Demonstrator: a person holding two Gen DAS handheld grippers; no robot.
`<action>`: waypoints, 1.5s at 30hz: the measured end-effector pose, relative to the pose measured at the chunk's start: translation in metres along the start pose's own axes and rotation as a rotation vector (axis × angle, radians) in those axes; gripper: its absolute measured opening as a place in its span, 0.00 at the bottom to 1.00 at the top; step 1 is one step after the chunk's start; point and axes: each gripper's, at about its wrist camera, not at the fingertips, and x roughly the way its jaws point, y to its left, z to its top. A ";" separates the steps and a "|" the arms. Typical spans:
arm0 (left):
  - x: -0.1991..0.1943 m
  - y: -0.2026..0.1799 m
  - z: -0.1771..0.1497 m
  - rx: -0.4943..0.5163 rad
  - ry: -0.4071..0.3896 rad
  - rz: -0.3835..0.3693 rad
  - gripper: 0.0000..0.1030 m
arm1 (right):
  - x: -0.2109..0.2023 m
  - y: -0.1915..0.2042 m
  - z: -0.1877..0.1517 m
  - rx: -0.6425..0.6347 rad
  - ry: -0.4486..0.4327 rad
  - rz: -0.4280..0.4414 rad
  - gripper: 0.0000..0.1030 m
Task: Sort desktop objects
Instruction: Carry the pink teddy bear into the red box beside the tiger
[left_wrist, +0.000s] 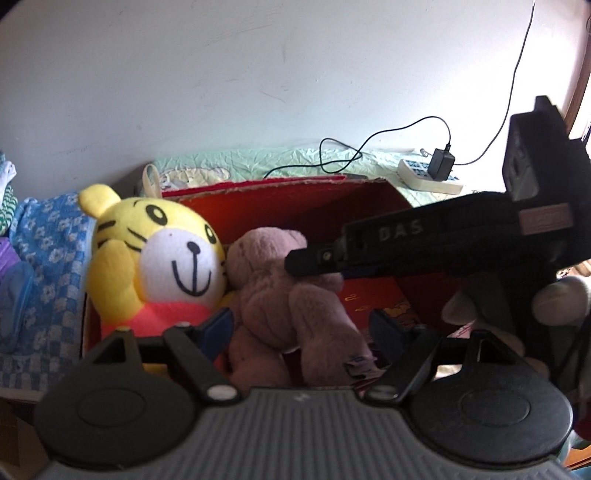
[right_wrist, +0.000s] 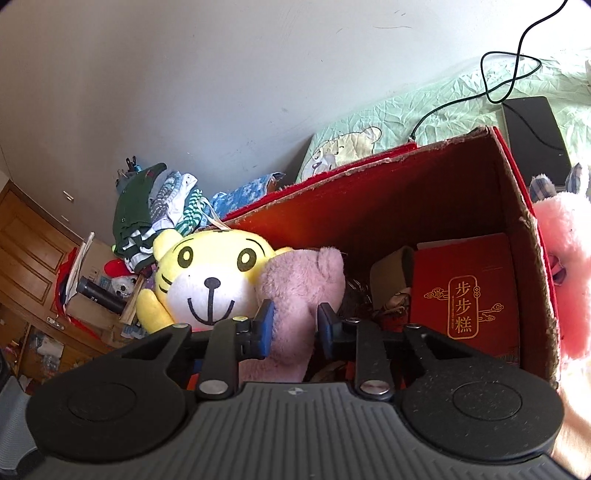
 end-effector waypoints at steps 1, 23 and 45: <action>-0.002 0.001 0.000 -0.007 -0.003 -0.018 0.80 | 0.001 0.000 0.000 -0.004 0.002 0.007 0.22; 0.040 -0.002 -0.002 0.038 0.076 0.050 0.83 | -0.005 0.011 -0.002 -0.257 -0.056 -0.072 0.24; 0.035 0.008 -0.002 0.029 0.084 0.081 0.80 | 0.002 0.005 -0.001 -0.062 0.008 -0.092 0.11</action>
